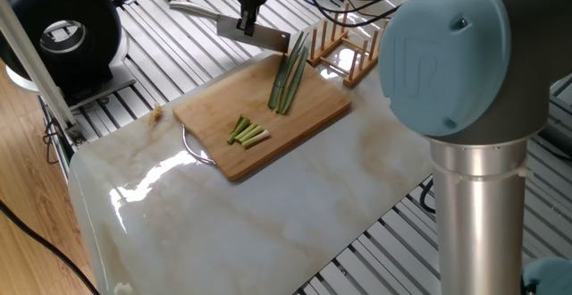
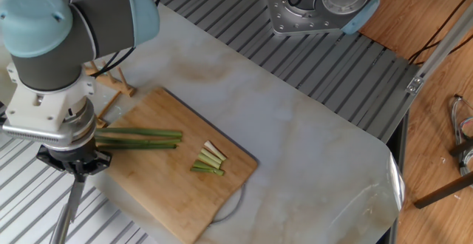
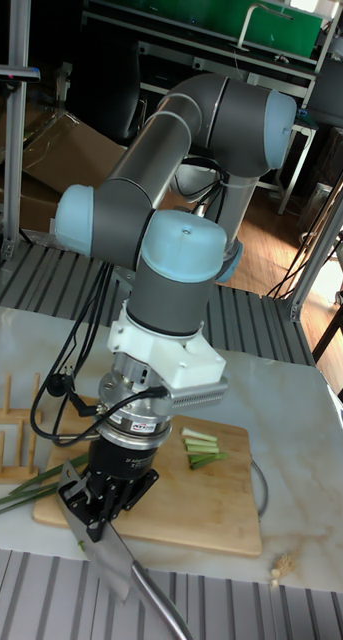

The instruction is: Chop the green garlic

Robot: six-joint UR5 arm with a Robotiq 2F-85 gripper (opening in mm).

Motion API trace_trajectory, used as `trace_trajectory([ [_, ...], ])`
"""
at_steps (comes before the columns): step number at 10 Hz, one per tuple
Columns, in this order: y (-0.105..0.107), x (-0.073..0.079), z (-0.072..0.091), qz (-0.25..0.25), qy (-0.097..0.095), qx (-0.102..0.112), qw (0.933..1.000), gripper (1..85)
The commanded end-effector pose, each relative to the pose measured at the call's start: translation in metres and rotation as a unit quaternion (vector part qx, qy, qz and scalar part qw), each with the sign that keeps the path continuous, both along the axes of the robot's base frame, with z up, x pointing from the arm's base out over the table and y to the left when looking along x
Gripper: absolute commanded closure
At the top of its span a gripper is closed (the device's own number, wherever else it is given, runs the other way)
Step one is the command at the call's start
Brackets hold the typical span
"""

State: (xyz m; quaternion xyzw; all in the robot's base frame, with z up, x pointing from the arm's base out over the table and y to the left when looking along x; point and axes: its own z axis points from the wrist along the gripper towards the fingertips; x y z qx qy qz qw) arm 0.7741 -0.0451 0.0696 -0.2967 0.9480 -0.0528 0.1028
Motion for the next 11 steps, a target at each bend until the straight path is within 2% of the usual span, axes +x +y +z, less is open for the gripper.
trace_trajectory([
  [1,0.002,-0.002,0.000,-0.003,0.005,0.007,1.0000,84.3],
  [5,-0.003,-0.001,-0.001,0.011,0.007,-0.010,0.9999,84.3],
  [8,0.006,-0.008,-0.004,0.009,0.020,0.002,0.9998,84.3],
  [11,0.008,-0.009,-0.004,0.010,0.021,0.006,0.9997,84.3],
])
